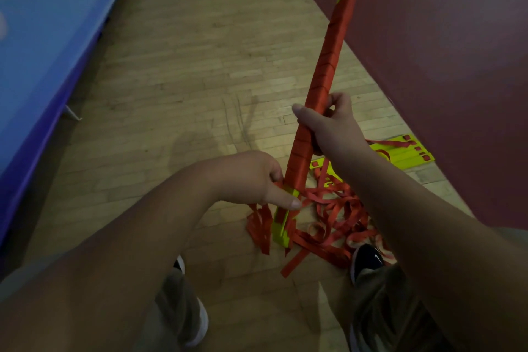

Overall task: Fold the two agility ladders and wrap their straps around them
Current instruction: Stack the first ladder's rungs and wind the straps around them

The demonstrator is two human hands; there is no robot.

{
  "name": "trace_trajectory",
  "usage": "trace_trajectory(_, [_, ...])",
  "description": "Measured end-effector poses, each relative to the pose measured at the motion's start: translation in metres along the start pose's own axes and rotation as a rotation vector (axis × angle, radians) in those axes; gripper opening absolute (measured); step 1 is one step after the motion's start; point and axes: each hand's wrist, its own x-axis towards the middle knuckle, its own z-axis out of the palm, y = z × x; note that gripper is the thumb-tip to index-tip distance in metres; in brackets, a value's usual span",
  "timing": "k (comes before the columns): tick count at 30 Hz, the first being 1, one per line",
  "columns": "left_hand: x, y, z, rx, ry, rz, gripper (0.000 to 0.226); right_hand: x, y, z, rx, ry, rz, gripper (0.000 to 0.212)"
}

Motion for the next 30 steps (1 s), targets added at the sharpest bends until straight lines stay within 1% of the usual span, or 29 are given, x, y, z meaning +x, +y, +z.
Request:
trace_trajectory(2, [0.002, -0.003, -0.003, -0.054, -0.034, 0.011, 0.042, 0.001, 0.0, 0.001, 0.05, -0.009, 0.02, 0.052])
trace_trajectory(5, [0.005, -0.015, -0.007, -0.139, -0.085, 0.053, 0.035, 0.003, -0.006, 0.0, 0.163, 0.009, 0.156, 0.054])
trace_trajectory(7, [0.007, -0.022, -0.009, -0.22, -0.111, 0.094, 0.027, 0.004, -0.009, -0.001, 0.2, -0.014, 0.219, 0.045])
trace_trajectory(9, [0.007, -0.028, -0.012, -0.289, -0.141, 0.131, 0.027, 0.003, -0.011, -0.002, 0.221, -0.051, 0.25, 0.032])
trace_trajectory(11, [0.007, -0.033, -0.016, -0.317, -0.165, 0.165, 0.032, 0.001, -0.013, -0.003, 0.219, -0.114, 0.239, 0.024])
trace_trajectory(13, [0.007, -0.035, -0.019, -0.329, -0.174, 0.182, 0.032, -0.003, -0.016, -0.003, 0.216, -0.228, 0.209, 0.019])
trace_trajectory(15, [0.007, -0.035, -0.021, -0.339, -0.164, 0.179, 0.028, -0.007, -0.02, -0.004, 0.199, -0.319, 0.174, 0.023])
trace_trajectory(18, [0.008, -0.036, -0.022, -0.32, -0.136, 0.158, 0.021, -0.011, -0.022, -0.005, 0.183, -0.334, 0.12, 0.036])
trace_trajectory(21, [0.008, -0.038, -0.025, -0.263, -0.102, 0.119, 0.014, -0.011, -0.02, -0.006, 0.178, -0.301, 0.119, 0.039])
trace_trajectory(26, [0.003, -0.032, -0.026, -0.189, -0.134, 0.111, 0.024, -0.009, -0.014, -0.003, 0.179, -0.285, 0.126, 0.041])
trace_trajectory(30, [-0.003, -0.028, -0.029, -0.019, -0.143, 0.089, 0.025, -0.009, -0.012, 0.0, 0.183, -0.278, 0.135, 0.042])
